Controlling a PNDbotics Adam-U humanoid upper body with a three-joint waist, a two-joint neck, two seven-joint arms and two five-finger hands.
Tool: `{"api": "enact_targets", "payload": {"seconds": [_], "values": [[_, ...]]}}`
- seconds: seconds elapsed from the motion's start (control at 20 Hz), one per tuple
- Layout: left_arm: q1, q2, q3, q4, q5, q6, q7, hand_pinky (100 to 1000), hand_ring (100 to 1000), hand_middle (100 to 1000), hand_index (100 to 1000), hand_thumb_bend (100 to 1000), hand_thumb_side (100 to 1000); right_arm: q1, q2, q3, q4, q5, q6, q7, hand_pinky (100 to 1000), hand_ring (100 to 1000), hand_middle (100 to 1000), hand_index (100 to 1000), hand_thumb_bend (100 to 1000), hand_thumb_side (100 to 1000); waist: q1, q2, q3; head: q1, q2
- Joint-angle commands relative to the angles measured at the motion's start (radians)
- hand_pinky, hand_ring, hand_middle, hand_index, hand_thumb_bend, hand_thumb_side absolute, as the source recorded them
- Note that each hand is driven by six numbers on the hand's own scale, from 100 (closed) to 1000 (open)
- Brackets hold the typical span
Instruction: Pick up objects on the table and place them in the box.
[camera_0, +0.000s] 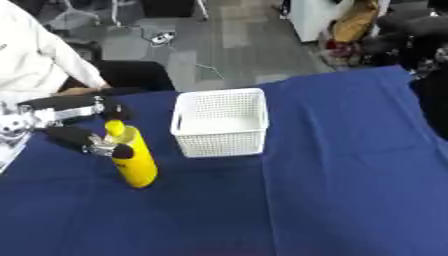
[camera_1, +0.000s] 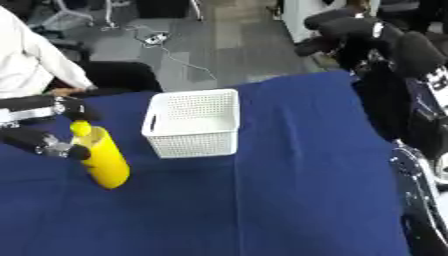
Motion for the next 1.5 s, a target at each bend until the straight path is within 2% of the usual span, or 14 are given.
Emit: {"api": "enact_targets", "payload": {"seconds": [0.05,0.5,0.9,1.5], "values": [[-0.019,0.019,0.014,-0.004,0.003,-0.009,0.006,822,792,874,929,788,862,-0.019,-0.006,-0.001,-0.015,-0.002,0.001,0.004,854,722,792,799,235,1000,-0.002,-0.012,0.0,0.01,-0.005],[-0.022,0.02,0.012,0.0,0.0,-0.02,0.016,825,793,876,933,770,861,-0.02,-0.006,0.0,-0.015,-0.001,0.001,0.007,855,722,792,799,234,1000,-0.003,-0.011,-0.001,0.012,-0.002],[-0.018,0.007,0.01,0.026,-0.01,-0.032,0.024,815,784,870,935,750,857,-0.026,-0.004,0.0,-0.015,-0.002,0.0,0.01,855,722,792,799,233,1000,-0.006,-0.003,-0.004,0.014,-0.011],[-0.019,0.0,0.018,0.069,0.034,-0.031,0.045,774,760,833,934,708,845,-0.031,-0.003,-0.002,-0.015,0.0,-0.002,0.013,857,721,791,798,233,1000,-0.012,0.013,-0.006,0.014,-0.02]]}}
